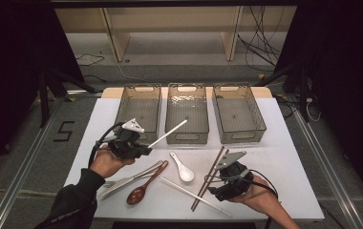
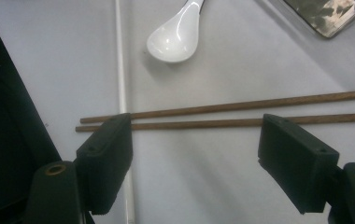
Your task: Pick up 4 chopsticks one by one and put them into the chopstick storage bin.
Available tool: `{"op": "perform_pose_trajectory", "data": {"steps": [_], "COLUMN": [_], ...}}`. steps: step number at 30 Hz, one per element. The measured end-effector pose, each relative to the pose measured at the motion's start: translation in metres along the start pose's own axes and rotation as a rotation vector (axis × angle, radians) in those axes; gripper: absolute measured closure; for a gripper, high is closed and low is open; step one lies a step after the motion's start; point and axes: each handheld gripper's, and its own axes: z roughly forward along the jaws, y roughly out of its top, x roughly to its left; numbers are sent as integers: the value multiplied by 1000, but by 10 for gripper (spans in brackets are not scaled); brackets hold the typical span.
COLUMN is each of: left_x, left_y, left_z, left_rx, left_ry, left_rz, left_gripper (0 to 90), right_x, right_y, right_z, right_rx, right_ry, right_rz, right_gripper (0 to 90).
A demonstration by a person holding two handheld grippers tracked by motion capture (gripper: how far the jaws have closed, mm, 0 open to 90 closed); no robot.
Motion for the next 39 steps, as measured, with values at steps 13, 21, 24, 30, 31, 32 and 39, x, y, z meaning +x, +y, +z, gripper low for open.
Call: {"op": "perform_pose_trajectory", "data": {"steps": [13, 21, 24, 30, 31, 32, 39], "left_x": [58, 80, 87, 103, 106, 109, 127], "left_y": [14, 19, 22, 30, 32, 34, 41], "left_z": [-17, -10, -7, 4, 6, 7, 17], "left_rx": [-55, -46, -55, -50, -51, -59, -54], "left_ry": [117, 154, 162, 184, 190, 193, 197], "left_rz": [-132, -173, -190, -213, -217, -223, -255], "left_gripper": [850, 850, 850, 850, 850, 850, 850], "right_x": [-1, -2, -2, -3, -3, -2, -3], "right_y": [-1, 0, 0, 1, 1, 1, 1], "right_z": [-1, -1, -2, -4, -5, -5, -4], "right_rx": [-8, -5, -7, -20, -22, -26, -24], "right_ry": [3, -2, -1, -2, -2, 0, 8], "right_rz": [7, 13, 4, 6, 8, 10, -1], "right_gripper": [271, 271, 271, 267, 266, 266, 265]}}
